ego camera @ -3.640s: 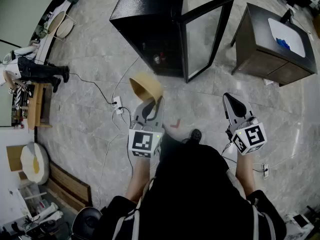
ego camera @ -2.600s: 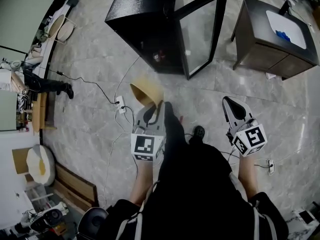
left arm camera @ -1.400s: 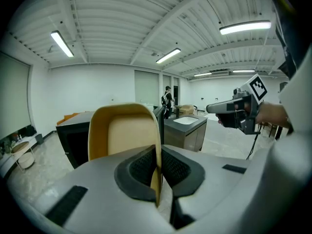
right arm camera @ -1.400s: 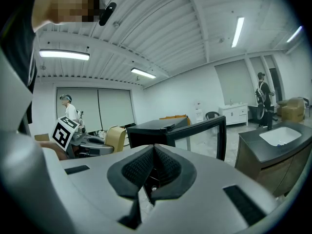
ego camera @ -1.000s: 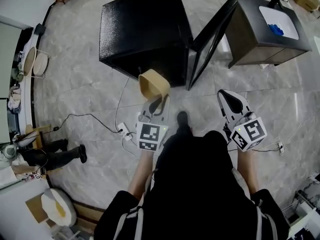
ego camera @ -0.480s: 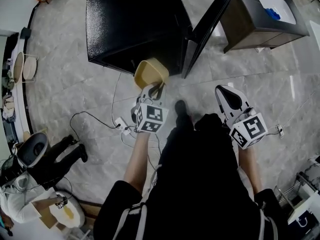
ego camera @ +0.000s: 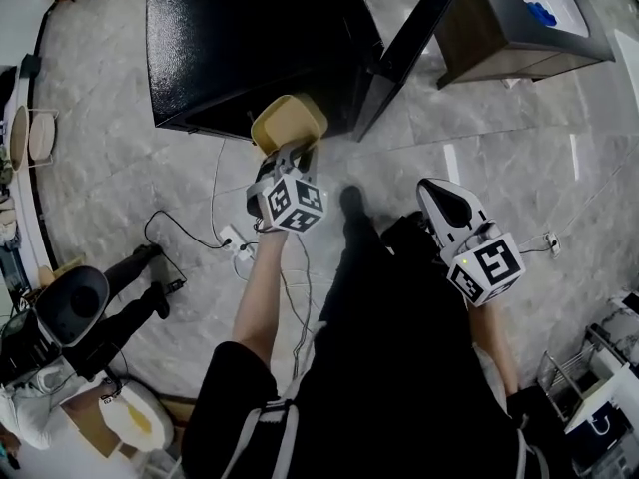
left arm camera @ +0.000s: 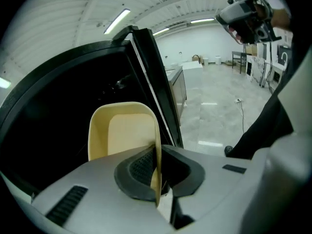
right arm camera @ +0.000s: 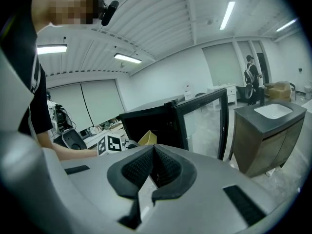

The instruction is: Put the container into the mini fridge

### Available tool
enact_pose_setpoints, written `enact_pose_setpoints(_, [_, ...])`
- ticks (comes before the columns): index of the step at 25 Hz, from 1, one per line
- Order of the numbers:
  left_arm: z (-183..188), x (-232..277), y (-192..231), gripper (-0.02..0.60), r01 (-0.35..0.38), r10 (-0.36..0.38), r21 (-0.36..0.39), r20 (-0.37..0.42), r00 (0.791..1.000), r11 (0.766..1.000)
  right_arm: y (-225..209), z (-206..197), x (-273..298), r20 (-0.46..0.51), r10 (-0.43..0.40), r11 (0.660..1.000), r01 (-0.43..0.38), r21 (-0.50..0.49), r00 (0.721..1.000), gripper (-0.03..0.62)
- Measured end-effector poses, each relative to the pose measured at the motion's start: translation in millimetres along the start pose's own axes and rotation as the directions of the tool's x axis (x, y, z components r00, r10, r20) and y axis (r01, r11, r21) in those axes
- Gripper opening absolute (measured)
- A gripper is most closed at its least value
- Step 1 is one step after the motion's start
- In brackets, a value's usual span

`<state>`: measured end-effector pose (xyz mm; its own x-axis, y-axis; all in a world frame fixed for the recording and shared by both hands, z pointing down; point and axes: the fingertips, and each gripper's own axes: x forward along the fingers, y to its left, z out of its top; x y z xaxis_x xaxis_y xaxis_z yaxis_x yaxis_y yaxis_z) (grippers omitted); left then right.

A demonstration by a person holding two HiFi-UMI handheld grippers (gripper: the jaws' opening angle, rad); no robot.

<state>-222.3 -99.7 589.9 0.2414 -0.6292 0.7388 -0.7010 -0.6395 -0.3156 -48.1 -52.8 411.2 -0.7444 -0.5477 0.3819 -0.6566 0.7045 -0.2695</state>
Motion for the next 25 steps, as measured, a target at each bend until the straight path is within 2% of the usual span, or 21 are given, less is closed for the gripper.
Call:
enact_pose_setpoints(4, [-7, 27, -3, 0.038, 0.020, -0.019, 0.046, -0.020, 1.000, 0.999, 2, -5, 6, -0.032, 0.001, 1.000, -0.002, -0.006, 0.999, 0.018])
enact_pose_setpoints(9, [-16, 53, -2, 0.037, 0.044, -0.034, 0.120, -0.083, 0.996, 0.992, 1, -4, 5, -0.038, -0.005, 1.000, 0.005, -0.006, 0.999, 0.018])
enact_pose_setpoints(13, [-23, 71, -2, 0.038, 0.060, -0.043, 0.148, -0.115, 0.992, 0.987, -3, -8, 4, -0.043, -0.017, 1.000, 0.018, 0.005, 0.999, 0.018])
enact_pose_setpoints(18, [-29, 101, 10, 0.038, 0.064, -0.039, 0.168, -0.144, 0.989, 0.984, -10, -15, 8, -0.064, -0.026, 1.000, 0.027, 0.009, 0.998, 0.018])
enact_pose_setpoints(25, [-38, 145, 23, 0.038, 0.068, -0.017, 0.260, -0.192, 0.981, 0.963, -19, -23, 10, -0.090, -0.038, 0.999, 0.040, 0.015, 0.995, 0.018])
